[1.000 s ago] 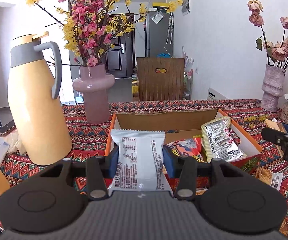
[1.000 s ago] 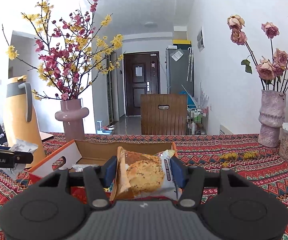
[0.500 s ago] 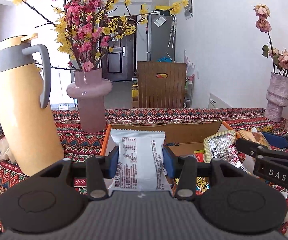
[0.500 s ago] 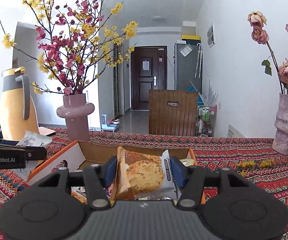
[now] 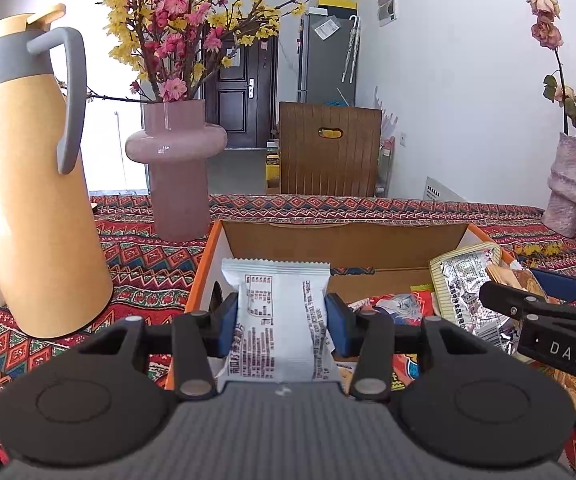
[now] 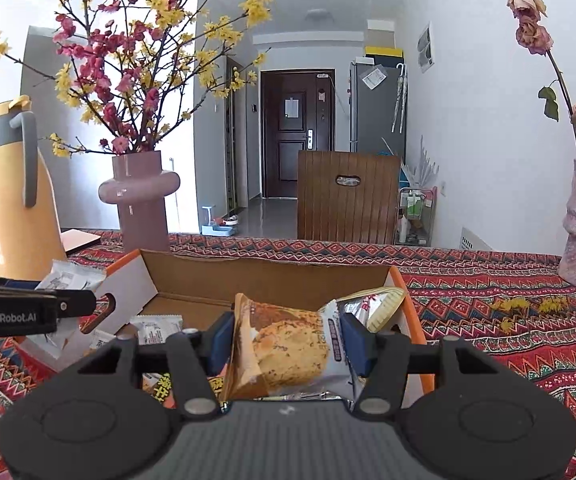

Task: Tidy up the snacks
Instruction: 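Open both tools to release the packets into the box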

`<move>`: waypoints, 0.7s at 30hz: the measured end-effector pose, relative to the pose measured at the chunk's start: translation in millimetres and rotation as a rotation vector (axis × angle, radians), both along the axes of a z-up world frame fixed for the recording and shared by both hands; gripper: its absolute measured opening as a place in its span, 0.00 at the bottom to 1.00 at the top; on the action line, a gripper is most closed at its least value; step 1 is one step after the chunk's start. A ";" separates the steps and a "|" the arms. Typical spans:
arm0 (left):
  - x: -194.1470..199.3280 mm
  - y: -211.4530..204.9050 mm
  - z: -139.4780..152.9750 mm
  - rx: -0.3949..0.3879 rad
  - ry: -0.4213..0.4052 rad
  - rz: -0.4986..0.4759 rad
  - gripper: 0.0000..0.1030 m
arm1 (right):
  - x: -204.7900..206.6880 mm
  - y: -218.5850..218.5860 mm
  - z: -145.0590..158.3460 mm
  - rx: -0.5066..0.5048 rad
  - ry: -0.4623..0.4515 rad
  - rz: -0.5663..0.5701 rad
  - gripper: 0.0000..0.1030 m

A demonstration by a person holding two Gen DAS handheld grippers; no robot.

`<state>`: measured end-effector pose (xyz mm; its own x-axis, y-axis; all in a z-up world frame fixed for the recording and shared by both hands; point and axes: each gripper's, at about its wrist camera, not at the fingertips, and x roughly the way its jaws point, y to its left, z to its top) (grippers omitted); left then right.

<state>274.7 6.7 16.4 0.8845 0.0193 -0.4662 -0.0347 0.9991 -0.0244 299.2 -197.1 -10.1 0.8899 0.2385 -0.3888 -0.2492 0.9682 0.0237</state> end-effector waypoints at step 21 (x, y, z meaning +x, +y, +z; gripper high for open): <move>-24.8 11.7 8.3 -0.078 -0.108 0.047 1.00 | -12.4 -19.2 2.3 0.079 -0.006 -0.062 1.00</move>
<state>249.9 18.4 24.7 0.9284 0.0290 -0.3703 -0.0741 0.9913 -0.1083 286.8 -216.4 -7.8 0.9062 0.2128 -0.3655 -0.1893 0.9769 0.0994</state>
